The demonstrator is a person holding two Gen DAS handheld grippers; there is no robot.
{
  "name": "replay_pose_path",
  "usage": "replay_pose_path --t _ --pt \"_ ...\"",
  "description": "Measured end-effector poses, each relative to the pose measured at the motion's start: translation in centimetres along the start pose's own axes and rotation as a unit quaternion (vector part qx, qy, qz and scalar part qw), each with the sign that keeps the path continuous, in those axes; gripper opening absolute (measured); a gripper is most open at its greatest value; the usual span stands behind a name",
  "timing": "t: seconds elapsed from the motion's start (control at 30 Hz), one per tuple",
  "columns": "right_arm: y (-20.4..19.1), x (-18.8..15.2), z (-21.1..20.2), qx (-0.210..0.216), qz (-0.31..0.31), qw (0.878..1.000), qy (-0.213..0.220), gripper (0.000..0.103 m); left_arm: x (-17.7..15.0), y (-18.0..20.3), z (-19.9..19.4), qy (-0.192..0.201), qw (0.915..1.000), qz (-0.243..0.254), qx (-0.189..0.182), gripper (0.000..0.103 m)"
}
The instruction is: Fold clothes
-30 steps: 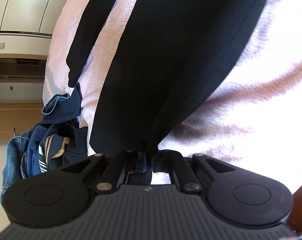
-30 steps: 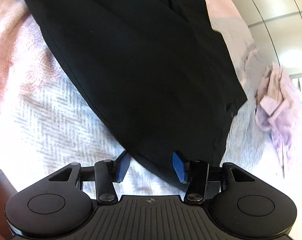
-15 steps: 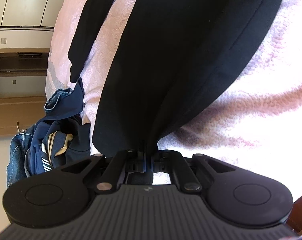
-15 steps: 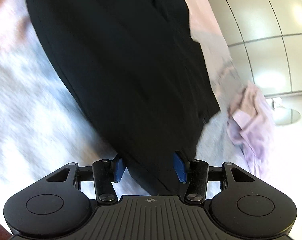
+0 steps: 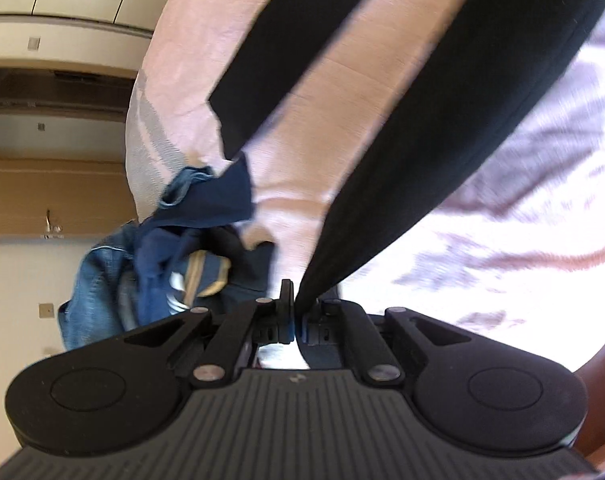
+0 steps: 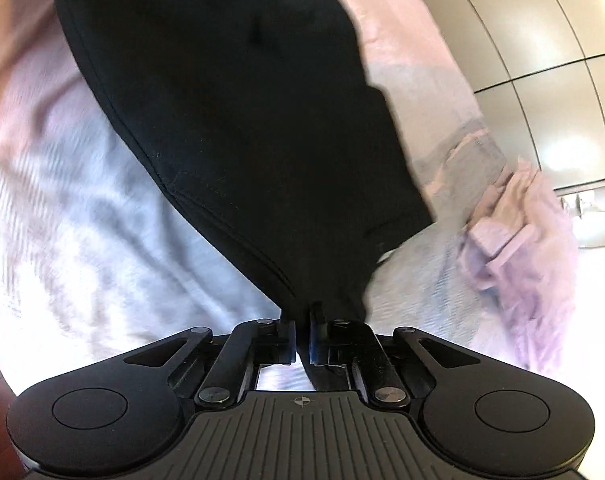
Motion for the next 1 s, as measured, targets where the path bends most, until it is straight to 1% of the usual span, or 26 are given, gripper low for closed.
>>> replay_pose_path --t 0.07,0.13,0.23,0.37,0.5,0.63,0.8,1.0 --pt "2.9 1.5 -0.9 0.000 0.000 1.000 0.005 0.004 1.6 -3.6 -0.1 -0.003 0.9998 -0.013 -0.017 0.003" --pt "5.6 3.3 -0.9 0.007 0.001 1.000 0.005 0.004 3.2 -6.5 0.4 -0.003 0.9992 -0.022 -0.034 0.003" --pt "9.3 6.0 0.6 0.015 0.000 1.000 -0.002 0.003 6.0 -10.3 2.2 0.001 0.9980 -0.022 -0.059 0.003" --pt "12.4 9.1 3.8 0.025 -0.009 0.999 -0.035 0.003 9.5 -13.4 6.0 0.012 0.9951 -0.010 -0.097 0.003" --pt "15.5 11.2 6.8 0.033 0.015 0.998 -0.060 0.003 12.8 -15.2 10.3 0.020 0.9920 0.012 -0.124 0.003" --pt "17.3 12.4 9.7 0.059 0.035 0.994 -0.083 0.003 16.5 -16.6 14.1 0.023 0.9892 0.023 -0.143 0.003" --pt "19.8 13.2 14.4 0.108 0.059 0.987 -0.101 0.003 20.9 -17.1 18.6 0.001 0.9873 0.031 -0.156 0.003" --pt "23.2 13.3 20.5 0.175 0.121 0.972 -0.097 0.004 25.9 -17.0 24.1 -0.029 0.9851 0.039 -0.165 0.003"
Point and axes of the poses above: each gripper's, at about its wrist camera, not at the fingertips, and z roughly the way its jaws point, y to its right, x to its top, the point moved 5 cm from there along z, roughly the way its jaws point, and after that the axes turned 2 degrees about y, right-handed, at the moved point
